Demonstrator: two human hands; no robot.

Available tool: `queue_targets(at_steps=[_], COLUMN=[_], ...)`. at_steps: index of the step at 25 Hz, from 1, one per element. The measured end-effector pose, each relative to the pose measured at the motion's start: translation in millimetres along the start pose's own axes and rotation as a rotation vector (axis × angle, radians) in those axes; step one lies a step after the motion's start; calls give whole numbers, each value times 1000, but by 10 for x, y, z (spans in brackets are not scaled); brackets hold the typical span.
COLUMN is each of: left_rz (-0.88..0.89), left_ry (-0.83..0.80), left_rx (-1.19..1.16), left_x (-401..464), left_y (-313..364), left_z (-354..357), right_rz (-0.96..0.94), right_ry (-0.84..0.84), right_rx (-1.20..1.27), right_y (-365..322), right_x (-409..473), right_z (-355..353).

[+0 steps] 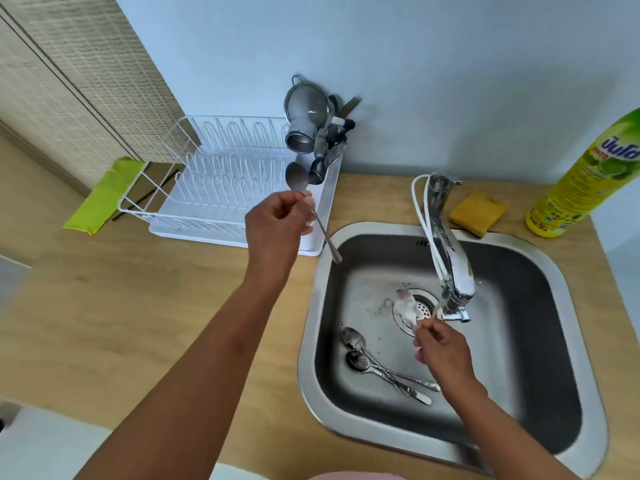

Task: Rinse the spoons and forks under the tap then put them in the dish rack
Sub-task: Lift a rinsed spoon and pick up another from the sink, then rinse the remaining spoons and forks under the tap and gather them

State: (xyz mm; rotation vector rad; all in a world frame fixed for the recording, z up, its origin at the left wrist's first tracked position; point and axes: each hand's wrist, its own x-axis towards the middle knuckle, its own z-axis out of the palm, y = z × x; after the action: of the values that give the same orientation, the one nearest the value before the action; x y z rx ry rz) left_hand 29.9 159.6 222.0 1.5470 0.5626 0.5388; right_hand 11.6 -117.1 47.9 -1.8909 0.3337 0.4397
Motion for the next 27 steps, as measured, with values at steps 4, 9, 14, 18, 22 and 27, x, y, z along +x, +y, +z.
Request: queue_targets(at_steps=[4, 9, 14, 18, 22, 27], left_rz=[160, 129, 30, -162, -494, -723], left_ry=[79, 78, -19, -161, -297, -309], left_rx=[37, 26, 37, 113, 218, 192], left_x=[322, 374, 113, -200, -528, -557], left_y=[494, 534, 141, -541, -1290, -1695], left_z=[-87, 1, 231, 459, 757, 1077], right_rz=[28, 27, 14, 36, 83, 121], right_ry=[16, -5, -4, -18, -46, -41], right_rx=[86, 117, 160, 216, 249, 236], right_y=[-32, -107, -224, -314, -310, -349], right_x=[-94, -128, -100, -80, -101, -117], right_z=[-113, -257, -344, -328, -278, -283])
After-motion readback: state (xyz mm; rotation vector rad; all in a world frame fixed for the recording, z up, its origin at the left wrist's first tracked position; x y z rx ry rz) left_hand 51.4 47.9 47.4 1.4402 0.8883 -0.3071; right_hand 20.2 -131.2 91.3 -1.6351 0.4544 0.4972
